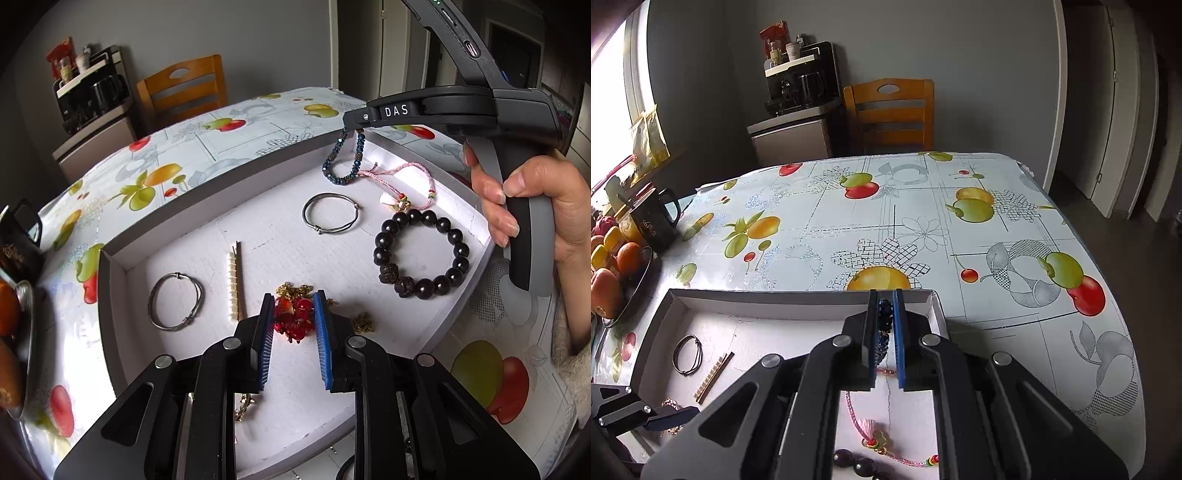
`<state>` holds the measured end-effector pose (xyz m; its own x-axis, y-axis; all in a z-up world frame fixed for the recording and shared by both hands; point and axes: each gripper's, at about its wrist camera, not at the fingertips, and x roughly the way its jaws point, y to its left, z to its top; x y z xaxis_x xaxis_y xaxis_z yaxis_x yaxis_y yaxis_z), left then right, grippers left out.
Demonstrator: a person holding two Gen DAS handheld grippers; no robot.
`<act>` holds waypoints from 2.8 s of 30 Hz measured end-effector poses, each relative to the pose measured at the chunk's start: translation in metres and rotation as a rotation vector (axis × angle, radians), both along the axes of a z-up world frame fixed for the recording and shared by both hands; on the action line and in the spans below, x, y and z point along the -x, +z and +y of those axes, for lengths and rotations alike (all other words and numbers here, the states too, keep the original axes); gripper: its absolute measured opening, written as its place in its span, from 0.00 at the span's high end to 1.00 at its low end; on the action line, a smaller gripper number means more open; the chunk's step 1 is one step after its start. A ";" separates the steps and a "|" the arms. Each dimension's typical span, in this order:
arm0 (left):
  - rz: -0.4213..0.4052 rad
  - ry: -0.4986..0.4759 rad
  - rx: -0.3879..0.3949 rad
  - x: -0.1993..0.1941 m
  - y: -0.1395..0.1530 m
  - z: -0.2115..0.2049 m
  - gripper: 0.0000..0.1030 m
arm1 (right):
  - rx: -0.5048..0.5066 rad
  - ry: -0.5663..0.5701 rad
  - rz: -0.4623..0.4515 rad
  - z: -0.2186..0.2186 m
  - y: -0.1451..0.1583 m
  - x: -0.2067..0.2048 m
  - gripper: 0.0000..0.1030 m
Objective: Organize jewelry
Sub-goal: 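Lower red clip into box, open left gripper while right releases blue bracelet, then withdraw both open grippers from the box toward the remaining jewelry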
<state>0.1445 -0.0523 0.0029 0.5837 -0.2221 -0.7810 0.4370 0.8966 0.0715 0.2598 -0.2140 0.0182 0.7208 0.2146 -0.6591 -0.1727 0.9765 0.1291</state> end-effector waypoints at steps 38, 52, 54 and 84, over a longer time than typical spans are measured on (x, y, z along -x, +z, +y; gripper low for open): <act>-0.124 0.244 0.076 -0.013 0.029 0.049 0.36 | 0.025 -0.030 -0.143 0.002 0.053 0.053 0.33; -0.216 0.256 0.052 0.005 0.049 0.050 0.19 | 0.025 0.009 -0.141 -0.023 0.064 0.146 0.09; -0.227 0.255 0.056 0.016 0.060 0.049 0.15 | 0.036 0.019 -0.140 -0.025 0.063 0.159 0.08; -0.068 0.219 0.043 0.119 -0.002 0.069 0.10 | 0.065 0.339 0.090 0.037 -0.025 0.233 0.54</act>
